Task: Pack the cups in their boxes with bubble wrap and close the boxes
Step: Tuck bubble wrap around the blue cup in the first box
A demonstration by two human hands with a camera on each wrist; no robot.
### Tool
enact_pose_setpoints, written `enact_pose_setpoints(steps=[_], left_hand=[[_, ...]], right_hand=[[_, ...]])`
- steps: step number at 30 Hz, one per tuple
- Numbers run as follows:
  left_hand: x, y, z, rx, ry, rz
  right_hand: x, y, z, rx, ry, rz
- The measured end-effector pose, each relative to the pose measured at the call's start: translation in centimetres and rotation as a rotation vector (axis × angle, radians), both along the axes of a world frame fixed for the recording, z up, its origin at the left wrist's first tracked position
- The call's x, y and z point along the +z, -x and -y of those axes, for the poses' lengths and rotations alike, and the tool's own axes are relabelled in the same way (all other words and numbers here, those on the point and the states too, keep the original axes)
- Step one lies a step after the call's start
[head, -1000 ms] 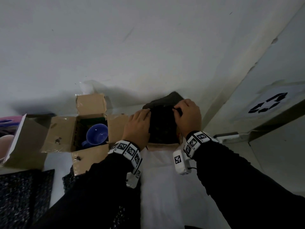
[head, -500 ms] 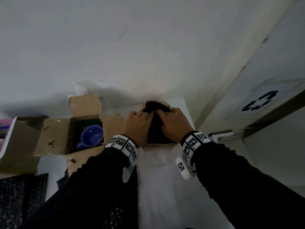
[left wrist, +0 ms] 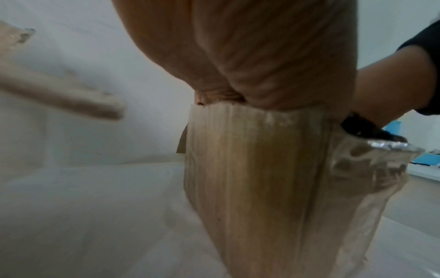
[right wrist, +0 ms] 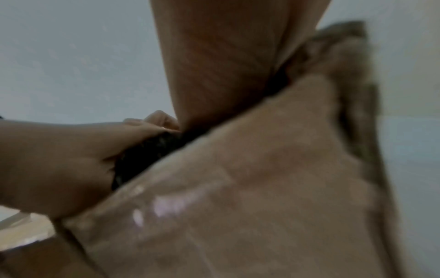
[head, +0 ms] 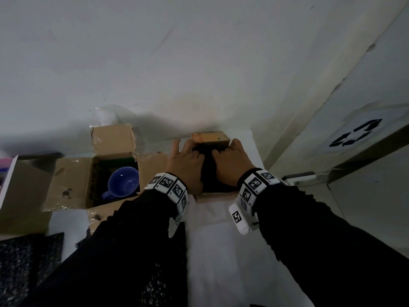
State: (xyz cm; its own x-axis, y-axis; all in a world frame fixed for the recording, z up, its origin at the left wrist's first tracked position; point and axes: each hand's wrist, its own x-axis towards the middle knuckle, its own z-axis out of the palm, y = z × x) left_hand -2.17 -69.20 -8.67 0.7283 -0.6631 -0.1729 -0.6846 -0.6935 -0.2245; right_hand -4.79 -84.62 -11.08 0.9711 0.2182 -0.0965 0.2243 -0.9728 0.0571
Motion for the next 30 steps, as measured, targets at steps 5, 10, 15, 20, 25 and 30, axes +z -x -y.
enact_pose_setpoints(steps=[5,10,15,20,25,30], left_hand=[[0.3,0.6,-1.0,0.05,0.098,0.064],[0.1,0.4,-0.5,0.084,0.057,-0.027],[0.0,1.6,-1.5,0.099,0.191,0.027],[0.5,1.9,-0.9,0.097,0.089,0.041],[0.9,1.3,0.1,0.05,-0.039,0.07],[0.7,0.7,-0.1,0.039,-0.055,0.038]], right_hand=[[-0.8,1.7,1.1,-0.115,-0.024,0.277],[-0.1,2.4,0.8,-0.138,0.041,0.146],[1.1,3.1,1.7,-0.075,0.122,0.169],[0.4,4.6,1.6,-0.112,0.068,0.228],[0.8,4.1,1.1,-0.16,0.058,0.148],[0.7,3.4,0.8,-0.161,0.062,0.1]])
